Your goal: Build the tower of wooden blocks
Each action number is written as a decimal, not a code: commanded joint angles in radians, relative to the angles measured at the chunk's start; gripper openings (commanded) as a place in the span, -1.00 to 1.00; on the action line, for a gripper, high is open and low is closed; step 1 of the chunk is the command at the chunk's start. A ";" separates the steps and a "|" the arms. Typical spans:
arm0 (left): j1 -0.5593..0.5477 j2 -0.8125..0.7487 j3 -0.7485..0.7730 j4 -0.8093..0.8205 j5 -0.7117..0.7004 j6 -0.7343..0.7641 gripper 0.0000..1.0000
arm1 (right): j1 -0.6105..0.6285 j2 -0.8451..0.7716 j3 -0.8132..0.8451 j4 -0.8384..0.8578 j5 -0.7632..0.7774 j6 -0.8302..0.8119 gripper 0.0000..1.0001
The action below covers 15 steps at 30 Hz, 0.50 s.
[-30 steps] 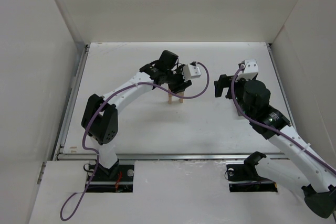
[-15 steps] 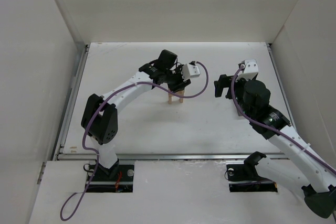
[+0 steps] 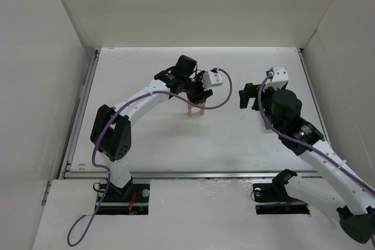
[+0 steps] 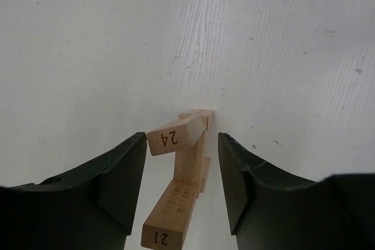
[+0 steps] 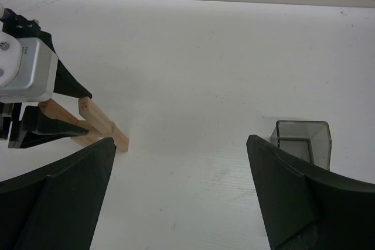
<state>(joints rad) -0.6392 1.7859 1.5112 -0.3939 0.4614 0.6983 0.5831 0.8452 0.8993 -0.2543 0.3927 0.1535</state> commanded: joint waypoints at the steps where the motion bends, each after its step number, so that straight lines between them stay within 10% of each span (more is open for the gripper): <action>1: 0.004 -0.023 -0.003 -0.008 0.039 -0.002 -0.02 | -0.005 -0.015 0.006 0.036 0.003 -0.009 0.99; 15: 0.004 -0.003 0.026 0.020 0.049 -0.052 -0.28 | -0.005 -0.015 -0.003 0.036 -0.006 -0.009 0.99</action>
<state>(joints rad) -0.6392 1.7859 1.5112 -0.3916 0.4828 0.6575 0.5827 0.8452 0.8993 -0.2543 0.3923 0.1535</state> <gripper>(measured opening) 0.368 0.993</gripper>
